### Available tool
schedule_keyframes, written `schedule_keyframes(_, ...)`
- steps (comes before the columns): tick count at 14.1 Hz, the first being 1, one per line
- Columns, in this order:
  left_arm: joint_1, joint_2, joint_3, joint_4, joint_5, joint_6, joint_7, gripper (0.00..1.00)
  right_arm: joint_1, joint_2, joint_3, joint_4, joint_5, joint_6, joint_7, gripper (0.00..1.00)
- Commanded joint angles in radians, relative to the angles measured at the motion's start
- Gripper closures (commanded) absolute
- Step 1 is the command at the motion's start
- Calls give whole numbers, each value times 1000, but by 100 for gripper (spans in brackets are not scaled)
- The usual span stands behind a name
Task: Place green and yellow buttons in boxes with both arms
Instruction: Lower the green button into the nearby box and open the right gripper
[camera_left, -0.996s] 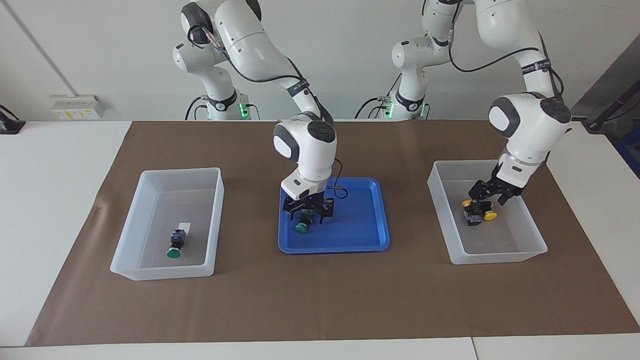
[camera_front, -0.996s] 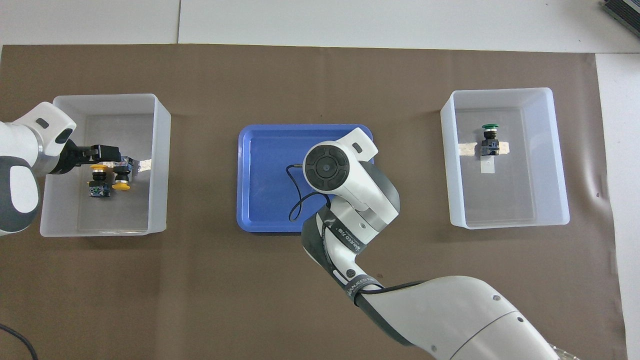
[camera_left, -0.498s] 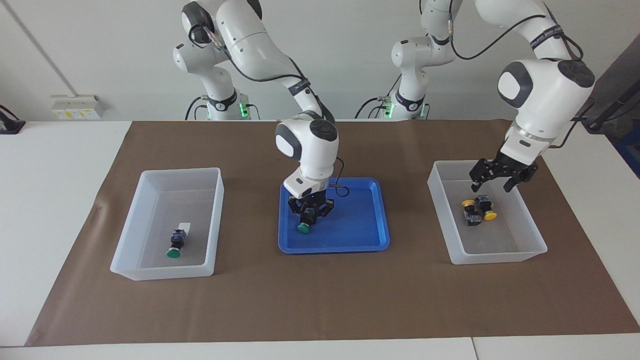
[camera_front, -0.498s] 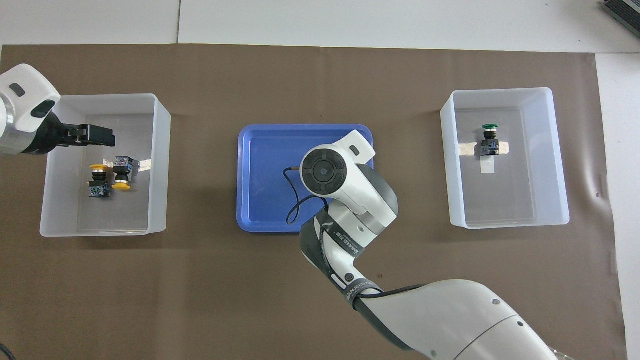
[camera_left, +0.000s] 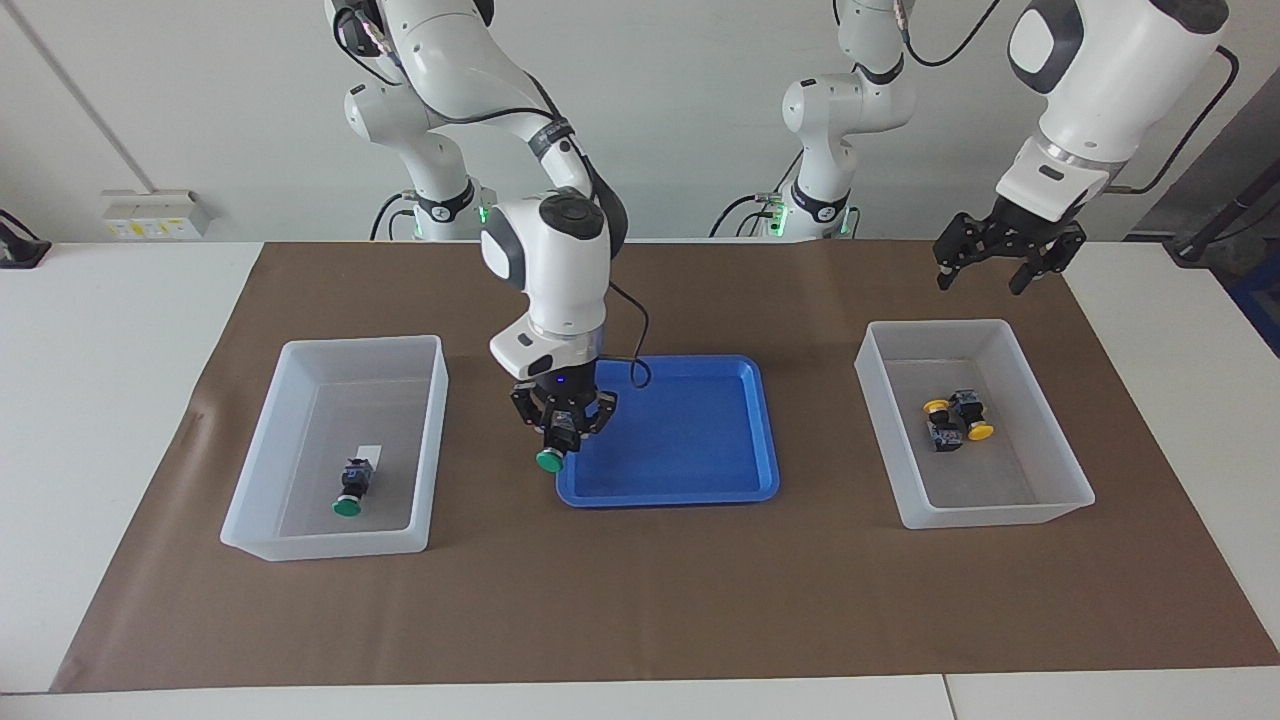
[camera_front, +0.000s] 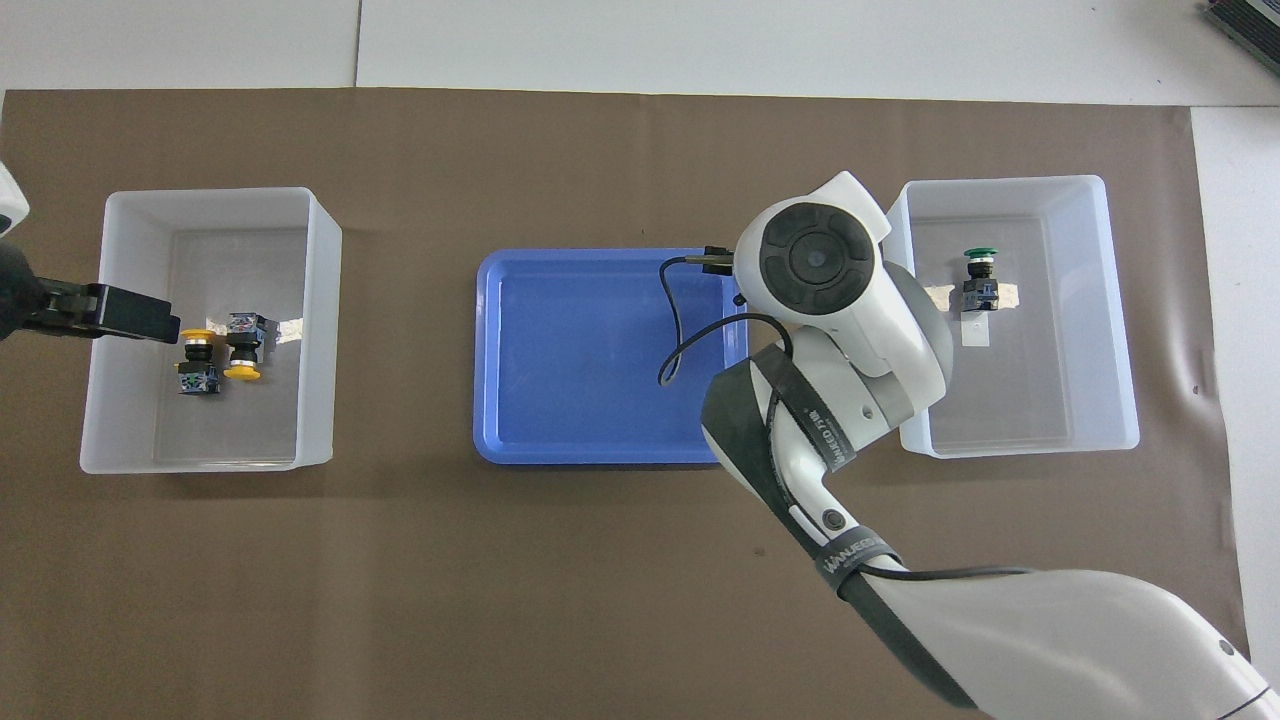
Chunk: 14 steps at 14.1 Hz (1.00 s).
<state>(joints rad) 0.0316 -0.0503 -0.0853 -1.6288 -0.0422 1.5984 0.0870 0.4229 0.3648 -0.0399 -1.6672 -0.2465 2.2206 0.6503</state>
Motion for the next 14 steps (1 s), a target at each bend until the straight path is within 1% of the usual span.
schedule_keyframes(1, -4, 1, -5, 40, 16, -72, 10, 0, -99, -56, 12, -23, 30, -44, -197, 100)
schedule_keyframes(2, -4, -22, -5, 12, 15, -72, 5, 0, -130, -66, 12, -23, 30, -56, -256, 100)
schedule_keyframes(6, -2, -23, -2, 13, 16, -67, 7, 0, -258, -84, 12, -49, 32, -53, -504, 100)
schedule_keyframes(9, -4, -26, -4, 12, 16, -66, 0, 0, -329, -87, 11, -106, 114, -21, -668, 100)
schedule_keyframes(11, -4, -29, -4, 7, 16, -72, 3, 0, -386, -87, 11, -153, 118, 22, -800, 100)
schedule_keyframes(14, 4, -29, -4, 6, 16, -75, 3, 0, -440, -87, 11, -239, 119, 98, -892, 100)
